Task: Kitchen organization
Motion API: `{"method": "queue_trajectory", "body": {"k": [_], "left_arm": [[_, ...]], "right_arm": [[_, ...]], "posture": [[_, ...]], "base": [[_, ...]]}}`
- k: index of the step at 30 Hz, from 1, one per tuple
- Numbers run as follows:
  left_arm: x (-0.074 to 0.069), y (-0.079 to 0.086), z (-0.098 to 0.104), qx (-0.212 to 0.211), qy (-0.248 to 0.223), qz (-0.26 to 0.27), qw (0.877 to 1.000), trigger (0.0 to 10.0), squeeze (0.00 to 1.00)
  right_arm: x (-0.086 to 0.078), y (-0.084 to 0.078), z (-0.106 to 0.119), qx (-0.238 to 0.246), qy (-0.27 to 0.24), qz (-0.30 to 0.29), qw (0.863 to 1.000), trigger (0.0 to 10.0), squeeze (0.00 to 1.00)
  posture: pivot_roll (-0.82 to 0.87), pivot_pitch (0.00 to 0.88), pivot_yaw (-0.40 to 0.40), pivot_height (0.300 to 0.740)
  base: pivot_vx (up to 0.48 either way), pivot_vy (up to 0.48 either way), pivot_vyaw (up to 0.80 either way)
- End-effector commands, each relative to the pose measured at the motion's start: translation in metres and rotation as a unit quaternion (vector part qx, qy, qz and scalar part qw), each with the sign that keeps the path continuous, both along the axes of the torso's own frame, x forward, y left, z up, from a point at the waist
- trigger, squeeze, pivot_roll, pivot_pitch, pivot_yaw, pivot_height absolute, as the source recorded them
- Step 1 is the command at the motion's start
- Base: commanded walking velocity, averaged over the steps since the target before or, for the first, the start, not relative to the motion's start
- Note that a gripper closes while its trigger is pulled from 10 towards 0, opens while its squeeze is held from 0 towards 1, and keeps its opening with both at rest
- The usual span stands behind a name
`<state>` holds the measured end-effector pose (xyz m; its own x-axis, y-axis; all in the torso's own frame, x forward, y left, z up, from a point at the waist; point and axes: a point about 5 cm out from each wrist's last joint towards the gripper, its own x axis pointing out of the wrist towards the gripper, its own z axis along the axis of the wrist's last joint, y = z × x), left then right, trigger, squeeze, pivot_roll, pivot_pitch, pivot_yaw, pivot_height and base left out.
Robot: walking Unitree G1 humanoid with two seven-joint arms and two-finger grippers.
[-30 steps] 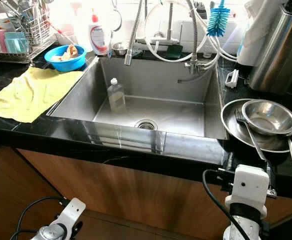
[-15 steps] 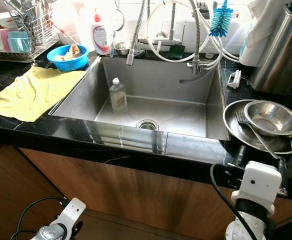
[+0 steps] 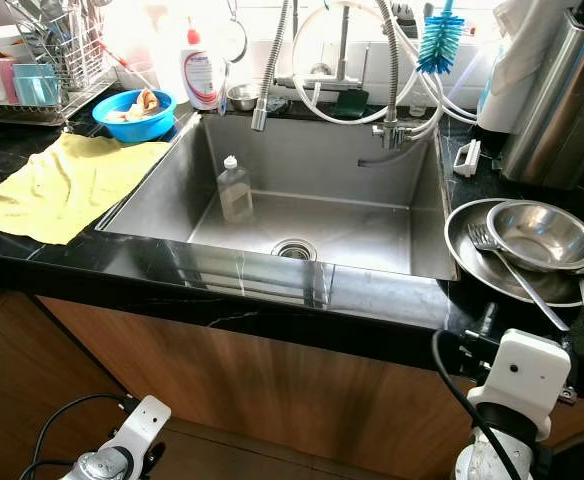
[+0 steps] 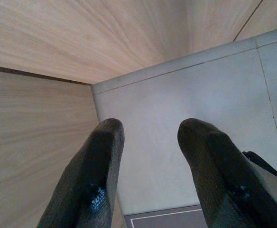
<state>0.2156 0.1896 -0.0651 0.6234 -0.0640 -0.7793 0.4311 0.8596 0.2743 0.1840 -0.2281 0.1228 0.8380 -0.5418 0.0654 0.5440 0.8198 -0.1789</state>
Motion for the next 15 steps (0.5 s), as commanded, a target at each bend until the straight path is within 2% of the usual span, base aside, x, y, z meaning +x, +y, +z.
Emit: {"method": "queue_trajectory", "body": {"k": [1,9,15], "left_arm": [[-0.002,0.004,-0.001,0.01,0.003,-0.007,1.0,10.0,0.0],[-0.001,0.004,0.0,0.009,0.002,-0.008,1.0,10.0,0.0],[0.0,0.003,0.0,0.008,0.0,-0.007,1.0,10.0,0.0]], "right_arm": [[0.002,0.004,-0.003,0.017,0.001,0.003,1.0,10.0,0.0],[0.001,-0.001,0.004,0.007,-0.019,-0.015,1.0,10.0,0.0],[0.006,0.001,0.007,0.0,-0.022,0.006,1.0,10.0,0.0]], "posture": [[-0.17,0.0,0.051,0.74],[-0.17,0.0,0.05,0.74],[-0.16,0.0,0.047,0.74]], "base": [[0.0,0.0,0.0],[0.0,0.0,0.0],[0.0,0.0,0.0]]}}
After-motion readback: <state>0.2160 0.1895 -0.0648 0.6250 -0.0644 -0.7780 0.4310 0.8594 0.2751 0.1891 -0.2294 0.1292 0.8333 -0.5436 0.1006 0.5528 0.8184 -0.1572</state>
